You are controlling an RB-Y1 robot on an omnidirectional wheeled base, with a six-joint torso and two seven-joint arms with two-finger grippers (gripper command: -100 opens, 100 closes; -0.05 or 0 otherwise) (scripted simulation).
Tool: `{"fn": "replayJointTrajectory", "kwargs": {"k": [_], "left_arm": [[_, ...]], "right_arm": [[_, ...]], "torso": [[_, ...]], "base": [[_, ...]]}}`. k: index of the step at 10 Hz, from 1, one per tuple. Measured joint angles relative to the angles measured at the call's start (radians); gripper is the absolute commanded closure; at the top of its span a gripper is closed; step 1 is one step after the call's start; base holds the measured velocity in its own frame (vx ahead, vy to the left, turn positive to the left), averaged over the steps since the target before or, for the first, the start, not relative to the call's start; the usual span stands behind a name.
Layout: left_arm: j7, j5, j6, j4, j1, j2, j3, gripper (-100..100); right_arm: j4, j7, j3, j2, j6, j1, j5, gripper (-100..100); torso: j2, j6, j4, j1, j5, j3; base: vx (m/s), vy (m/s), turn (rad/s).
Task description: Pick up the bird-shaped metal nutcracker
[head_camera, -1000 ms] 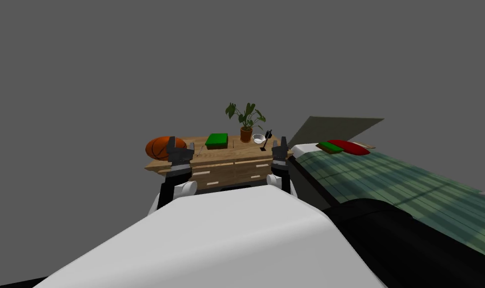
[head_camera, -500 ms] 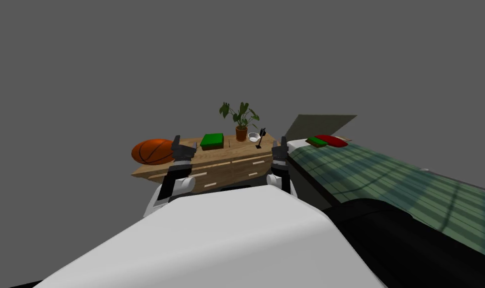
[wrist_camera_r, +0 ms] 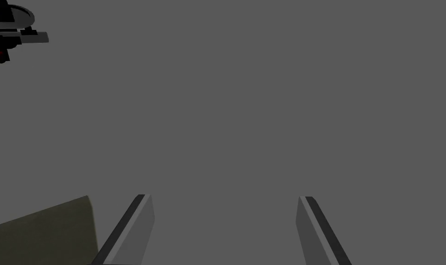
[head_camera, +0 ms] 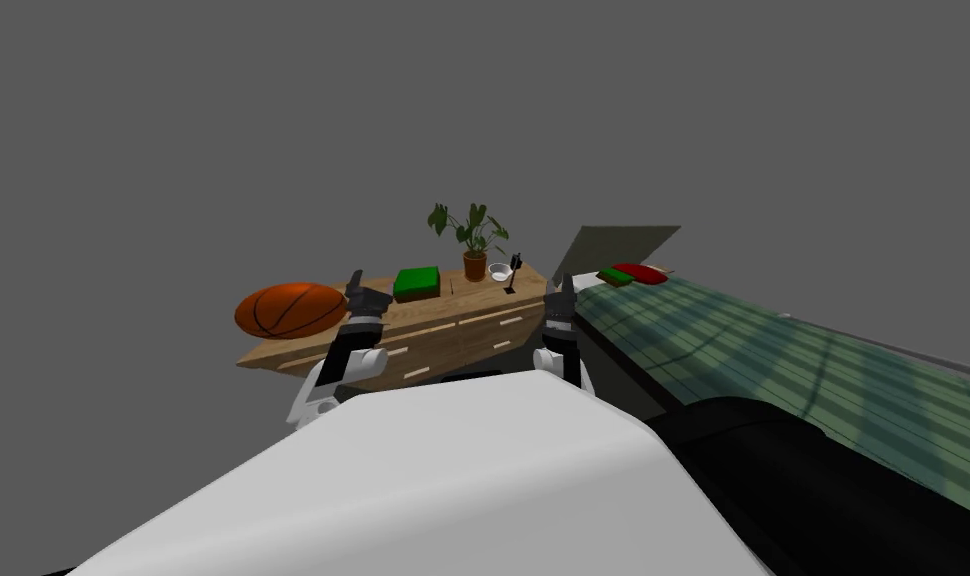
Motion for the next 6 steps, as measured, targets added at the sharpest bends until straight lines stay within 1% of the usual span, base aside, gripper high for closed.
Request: {"fn": "replayJointTrajectory", "kwargs": {"k": [1, 2, 3, 4, 5, 6], "left_arm": [[0.027, 0.000, 0.024, 0.025, -0.032, 0.012, 0.016, -100], [0.055, 0.001, 0.043, 0.032, -0.040, 0.020, 0.024, -100], [0.083, -0.001, 0.073, 0.040, -0.060, 0.027, 0.037, -100], [0.110, -0.003, 0.094, 0.049, -0.070, 0.030, 0.044, -100], [0.140, -0.003, 0.120, 0.070, -0.097, 0.042, 0.060, -100], [0.168, -0.005, 0.140, 0.083, -0.109, 0.045, 0.068, -100]], "right_arm": [[0.000, 0.000, 0.000, 0.000, 0.000, 0.000, 0.000, 0], [0.000, 0.000, 0.000, 0.000, 0.000, 0.000, 0.000, 0], [0.000, 0.000, 0.000, 0.000, 0.000, 0.000, 0.000, 0], [0.000, 0.000, 0.000, 0.000, 0.000, 0.000, 0.000, 0], [0.000, 0.000, 0.000, 0.000, 0.000, 0.000, 0.000, 0], [0.000, 0.000, 0.000, 0.000, 0.000, 0.000, 0.000, 0]], "torso": [[0.000, 0.001, 0.000, 0.000, 0.000, 0.000], [0.000, 0.000, 0.000, 0.000, 0.000, 0.000], [0.000, 0.001, 0.000, 0.000, 0.000, 0.000], [0.000, 0.000, 0.000, 0.000, 0.000, 0.000], [0.000, 0.000, 0.000, 0.000, 0.000, 0.000], [0.000, 0.000, 0.000, 0.000, 0.000, 0.000]], "base": [[-0.028, 0.000, -0.153], [-0.034, -0.005, -0.298], [-0.028, 0.002, -0.101], [-0.037, -0.006, -0.183], [-0.030, -0.001, -0.141], [-0.031, -0.011, -0.285]]}}
